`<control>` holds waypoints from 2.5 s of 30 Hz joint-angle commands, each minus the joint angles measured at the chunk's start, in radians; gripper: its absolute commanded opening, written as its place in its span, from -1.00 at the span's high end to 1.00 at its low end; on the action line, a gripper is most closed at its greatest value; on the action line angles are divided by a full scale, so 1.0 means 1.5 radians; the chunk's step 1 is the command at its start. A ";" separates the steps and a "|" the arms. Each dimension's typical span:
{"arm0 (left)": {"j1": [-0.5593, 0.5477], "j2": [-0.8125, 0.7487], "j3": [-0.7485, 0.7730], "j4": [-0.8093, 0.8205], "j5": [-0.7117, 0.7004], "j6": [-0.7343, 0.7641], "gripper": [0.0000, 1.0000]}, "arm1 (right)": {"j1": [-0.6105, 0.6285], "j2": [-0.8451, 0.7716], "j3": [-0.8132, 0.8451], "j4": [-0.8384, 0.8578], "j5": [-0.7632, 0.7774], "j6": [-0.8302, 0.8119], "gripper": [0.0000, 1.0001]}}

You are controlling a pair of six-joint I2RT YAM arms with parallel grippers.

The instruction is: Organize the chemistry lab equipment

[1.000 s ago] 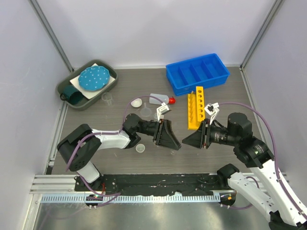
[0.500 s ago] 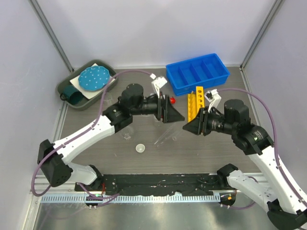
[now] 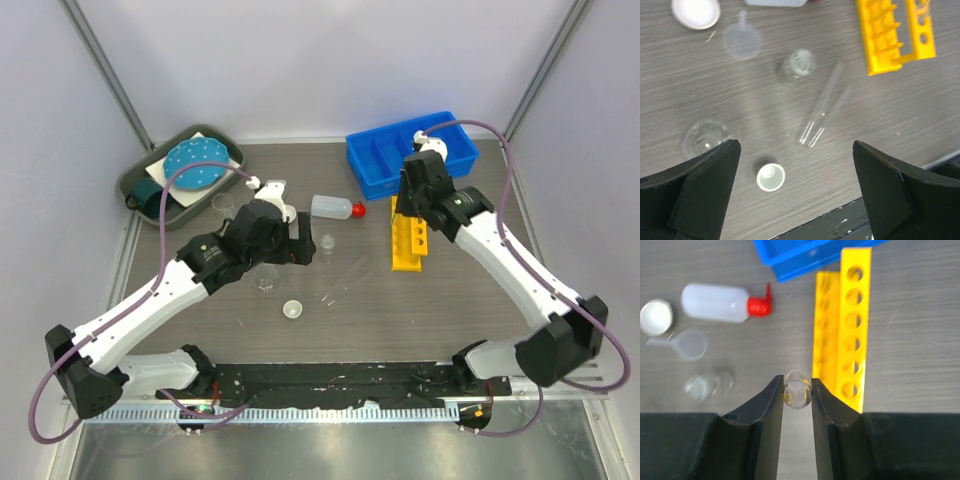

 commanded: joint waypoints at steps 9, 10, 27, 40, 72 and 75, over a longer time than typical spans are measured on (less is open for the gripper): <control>0.001 -0.105 -0.120 0.036 -0.090 -0.011 -1.00 | -0.047 0.204 0.191 0.149 0.164 -0.027 0.99; 0.002 -0.106 -0.120 0.034 -0.087 -0.016 -0.99 | -0.052 0.219 0.207 0.151 0.159 -0.025 0.99; 0.002 -0.131 -0.166 0.062 -0.079 -0.034 -1.00 | -0.125 0.318 0.185 0.196 0.081 -0.002 0.99; 0.001 -0.120 -0.164 0.061 -0.075 -0.029 -0.99 | -0.126 0.329 0.147 0.215 0.054 0.005 0.99; -0.009 -0.097 -0.159 0.038 -0.097 -0.026 -0.99 | -0.094 0.348 0.092 0.249 0.081 -0.022 -0.34; -0.030 -0.080 -0.147 0.025 -0.127 -0.019 -1.00 | -0.077 0.310 0.106 0.220 0.115 -0.036 -0.63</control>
